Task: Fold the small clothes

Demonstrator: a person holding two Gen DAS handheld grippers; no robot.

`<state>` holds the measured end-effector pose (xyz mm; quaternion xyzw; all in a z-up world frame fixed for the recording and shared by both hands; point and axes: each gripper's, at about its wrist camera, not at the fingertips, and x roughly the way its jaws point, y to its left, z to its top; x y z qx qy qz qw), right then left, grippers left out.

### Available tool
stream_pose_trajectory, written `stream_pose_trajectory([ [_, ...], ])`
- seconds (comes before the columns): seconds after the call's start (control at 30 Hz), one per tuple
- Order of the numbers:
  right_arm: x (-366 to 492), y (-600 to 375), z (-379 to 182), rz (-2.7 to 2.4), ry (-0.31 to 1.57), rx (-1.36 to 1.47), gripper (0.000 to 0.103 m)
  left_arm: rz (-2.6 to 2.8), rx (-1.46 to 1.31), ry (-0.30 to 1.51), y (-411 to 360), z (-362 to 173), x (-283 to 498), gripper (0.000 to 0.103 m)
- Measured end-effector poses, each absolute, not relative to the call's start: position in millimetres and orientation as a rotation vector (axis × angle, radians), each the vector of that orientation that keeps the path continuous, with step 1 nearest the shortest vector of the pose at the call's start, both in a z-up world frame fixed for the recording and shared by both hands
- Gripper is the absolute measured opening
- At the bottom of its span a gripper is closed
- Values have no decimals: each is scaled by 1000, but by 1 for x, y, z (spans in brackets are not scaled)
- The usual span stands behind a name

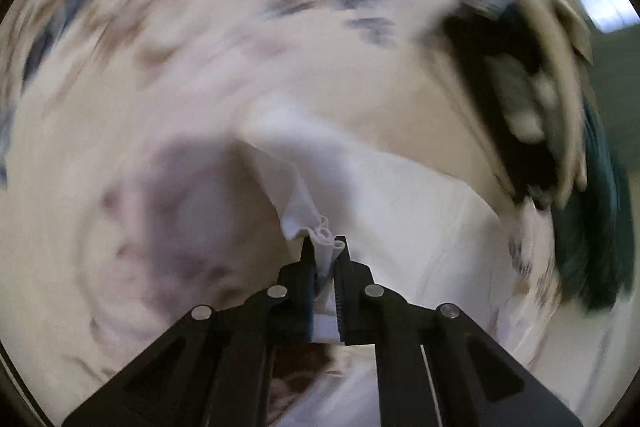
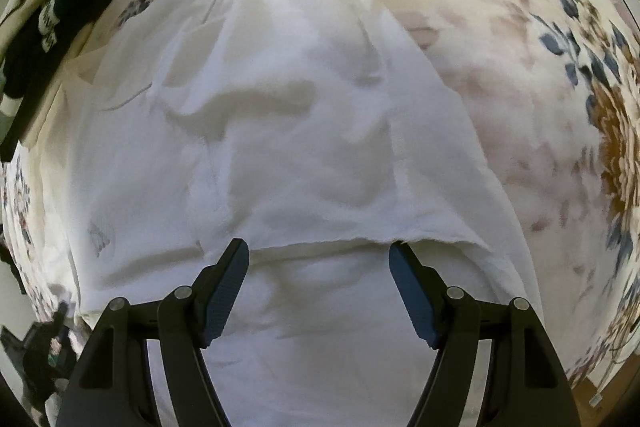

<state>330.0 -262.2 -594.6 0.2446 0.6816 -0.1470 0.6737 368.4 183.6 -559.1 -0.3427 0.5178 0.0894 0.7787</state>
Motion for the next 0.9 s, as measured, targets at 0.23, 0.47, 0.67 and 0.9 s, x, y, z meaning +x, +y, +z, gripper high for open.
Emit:
stream_pose_trajectory([
  [0.23,311,-294,-581,-359,1513,635,74,-120,-184,1068,39,-496,400,6],
  [0.47,300,-319,-559,-385,1509,685,75,-243,52,1228,-60,-539,375,12],
  [0.67,324,-340,-538,-259,1514,707,74,-140,-23,1272,-22,-533,335,95],
  [0.9,417,-283,-532,102,1563,601,74,90,-113,1327,42,-559,354,95],
])
